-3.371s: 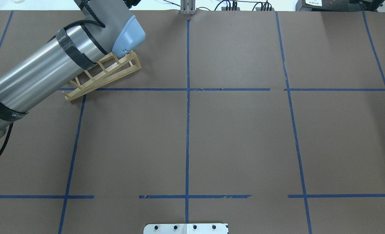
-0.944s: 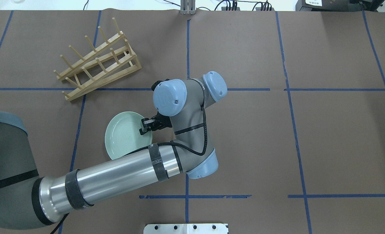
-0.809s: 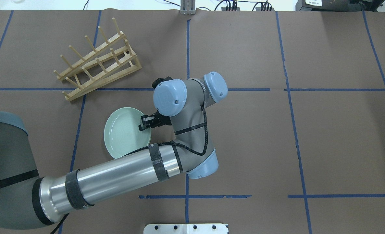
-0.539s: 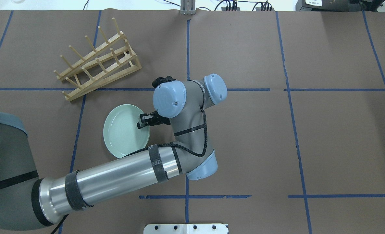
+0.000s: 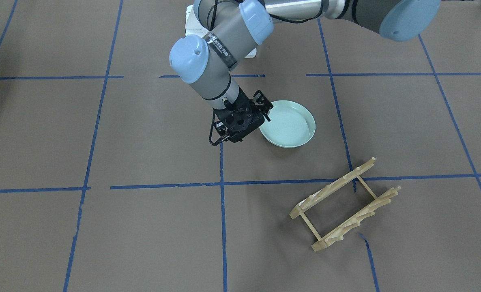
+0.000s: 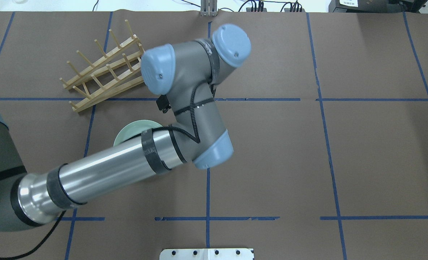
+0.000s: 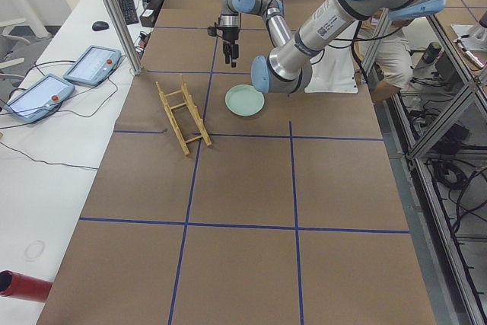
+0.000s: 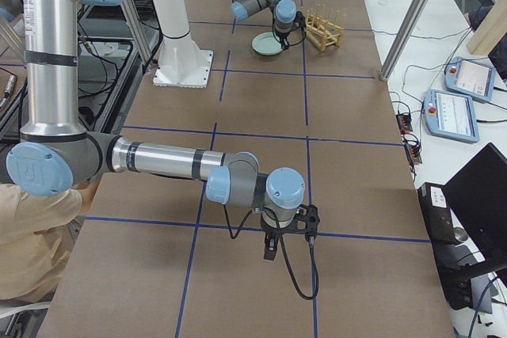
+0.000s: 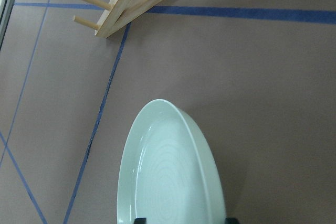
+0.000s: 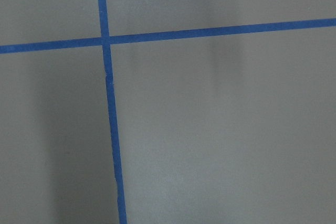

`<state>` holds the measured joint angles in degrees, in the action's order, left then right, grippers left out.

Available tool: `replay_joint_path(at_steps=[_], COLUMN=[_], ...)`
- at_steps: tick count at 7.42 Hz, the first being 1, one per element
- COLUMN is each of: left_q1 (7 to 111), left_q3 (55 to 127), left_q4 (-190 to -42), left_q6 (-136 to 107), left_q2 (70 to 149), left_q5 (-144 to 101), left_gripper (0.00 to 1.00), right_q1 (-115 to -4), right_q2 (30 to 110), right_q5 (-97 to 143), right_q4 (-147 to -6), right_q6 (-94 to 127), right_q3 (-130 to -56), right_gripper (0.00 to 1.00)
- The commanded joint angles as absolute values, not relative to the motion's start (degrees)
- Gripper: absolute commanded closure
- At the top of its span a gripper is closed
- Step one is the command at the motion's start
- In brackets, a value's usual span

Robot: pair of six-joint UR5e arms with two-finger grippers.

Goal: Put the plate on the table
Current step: 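Lower the plate flat onto the table beside the rack with the left gripper, then open the left gripper and withdraw the left arm from the plate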

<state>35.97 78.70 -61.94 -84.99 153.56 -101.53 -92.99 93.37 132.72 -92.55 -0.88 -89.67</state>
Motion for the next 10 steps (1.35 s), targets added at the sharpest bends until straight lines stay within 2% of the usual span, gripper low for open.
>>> replay_joint_path(at_steps=[1,3,10], left_q1=[48.4,57.9,86.8], left_q3=[83.0,93.8,94.3], left_q4=[-72.6,-76.9,-77.3], left_q6=[-82.0,-59.5,1.9], left_q2=[152.0,139.9,112.8], left_q5=[-111.3,-120.5,-126.6], left_gripper=[0.0,0.0,0.0], right_q1=[-93.0,-93.0,-93.0], right_q2=[93.3,93.3,93.3], right_q5=[132.7,132.7,132.7], right_q4=[-92.5,-92.5,-92.5], right_q6=[-0.9,-0.9,-0.9], right_q3=[-89.6,-89.6,-89.6], right_gripper=[0.0,0.0,0.0])
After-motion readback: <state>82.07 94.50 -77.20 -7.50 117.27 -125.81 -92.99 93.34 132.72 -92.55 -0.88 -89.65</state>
